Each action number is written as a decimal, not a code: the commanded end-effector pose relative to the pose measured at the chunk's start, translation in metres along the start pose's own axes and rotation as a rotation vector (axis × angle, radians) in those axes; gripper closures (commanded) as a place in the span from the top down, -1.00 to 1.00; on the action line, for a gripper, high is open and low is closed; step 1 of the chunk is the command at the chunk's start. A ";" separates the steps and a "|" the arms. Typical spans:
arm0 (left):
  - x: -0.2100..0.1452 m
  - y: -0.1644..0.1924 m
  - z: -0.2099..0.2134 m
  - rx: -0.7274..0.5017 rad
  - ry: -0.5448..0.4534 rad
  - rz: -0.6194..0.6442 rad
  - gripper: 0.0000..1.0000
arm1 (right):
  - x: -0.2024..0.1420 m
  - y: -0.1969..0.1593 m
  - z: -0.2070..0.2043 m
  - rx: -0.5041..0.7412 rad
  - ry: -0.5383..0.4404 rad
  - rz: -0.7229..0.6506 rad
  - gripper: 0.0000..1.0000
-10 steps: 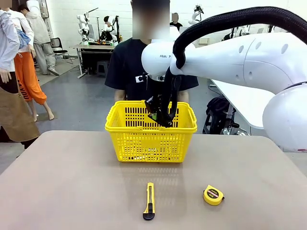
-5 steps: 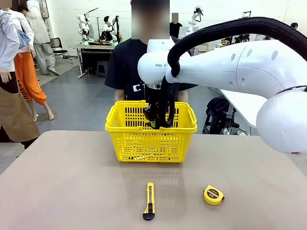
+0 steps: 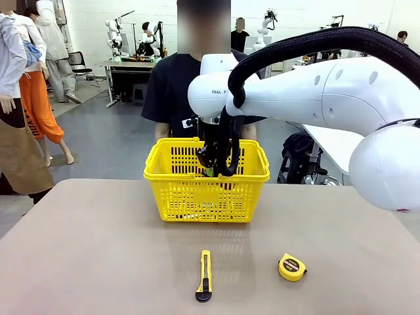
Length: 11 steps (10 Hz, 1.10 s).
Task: Place the items the person wants into the basket.
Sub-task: Pick up the item the person points to and place it in the Market Basket.
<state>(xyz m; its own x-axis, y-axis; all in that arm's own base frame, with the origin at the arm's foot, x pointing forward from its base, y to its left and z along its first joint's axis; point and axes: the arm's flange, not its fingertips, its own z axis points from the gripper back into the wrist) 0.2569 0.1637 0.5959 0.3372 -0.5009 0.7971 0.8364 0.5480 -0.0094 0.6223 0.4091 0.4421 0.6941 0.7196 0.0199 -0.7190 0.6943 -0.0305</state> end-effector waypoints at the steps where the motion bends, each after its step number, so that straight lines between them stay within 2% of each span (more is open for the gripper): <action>1: 0.000 0.002 0.000 0.002 0.005 0.003 1.00 | 0.006 -0.001 0.006 -0.034 0.024 0.022 0.19; 5: 0.000 0.002 0.000 0.002 0.005 0.003 1.00 | 0.002 0.001 0.011 -0.045 0.017 0.027 0.98; 8: 0.000 0.002 0.000 0.002 0.005 0.003 1.00 | -0.007 0.004 0.023 -0.053 -0.007 0.019 1.00; 9: 0.000 0.002 0.000 0.002 0.005 0.003 1.00 | -0.020 0.006 0.038 -0.052 -0.024 0.017 1.00; 11: 0.000 0.002 0.000 0.002 0.005 0.003 1.00 | -0.081 0.017 0.085 -0.070 -0.026 -0.050 1.00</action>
<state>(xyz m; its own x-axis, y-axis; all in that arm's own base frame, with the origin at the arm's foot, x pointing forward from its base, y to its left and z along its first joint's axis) 0.2570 0.1638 0.5958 0.3376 -0.5007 0.7971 0.8364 0.5481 -0.0099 0.5946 0.3948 0.5143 0.6936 0.7178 0.0604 -0.7139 0.6962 -0.0754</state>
